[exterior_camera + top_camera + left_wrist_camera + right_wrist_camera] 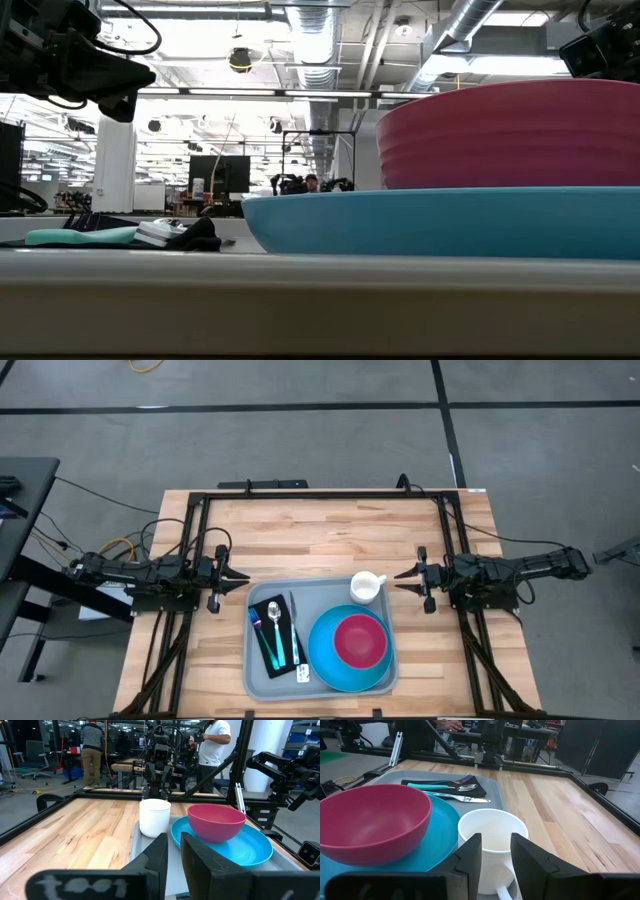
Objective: Set up tray
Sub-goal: Return to home position
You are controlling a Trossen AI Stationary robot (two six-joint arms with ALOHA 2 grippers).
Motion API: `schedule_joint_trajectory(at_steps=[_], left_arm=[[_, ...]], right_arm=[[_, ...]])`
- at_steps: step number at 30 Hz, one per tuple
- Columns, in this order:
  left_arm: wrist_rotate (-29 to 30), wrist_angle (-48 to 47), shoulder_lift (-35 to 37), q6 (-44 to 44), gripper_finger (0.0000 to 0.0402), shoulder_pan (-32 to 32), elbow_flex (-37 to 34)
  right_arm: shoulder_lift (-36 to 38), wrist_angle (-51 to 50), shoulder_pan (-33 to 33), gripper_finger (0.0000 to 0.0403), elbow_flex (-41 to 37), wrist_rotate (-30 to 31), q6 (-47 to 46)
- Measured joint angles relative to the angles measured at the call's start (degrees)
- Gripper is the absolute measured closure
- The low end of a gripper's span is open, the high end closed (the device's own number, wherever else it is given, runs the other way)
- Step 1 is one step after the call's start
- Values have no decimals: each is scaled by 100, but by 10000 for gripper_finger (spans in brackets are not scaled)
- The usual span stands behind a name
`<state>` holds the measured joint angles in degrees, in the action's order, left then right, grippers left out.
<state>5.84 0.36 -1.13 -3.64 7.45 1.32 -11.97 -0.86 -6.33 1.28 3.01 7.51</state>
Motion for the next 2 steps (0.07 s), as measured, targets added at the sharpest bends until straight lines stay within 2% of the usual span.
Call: schedule_joint_trajectory(at_steps=[2], left_arm=[[-1, 0, 1, 0, 362, 2, -1]], right_arm=[[0, 0, 0, 305, 0, 0, 0]])
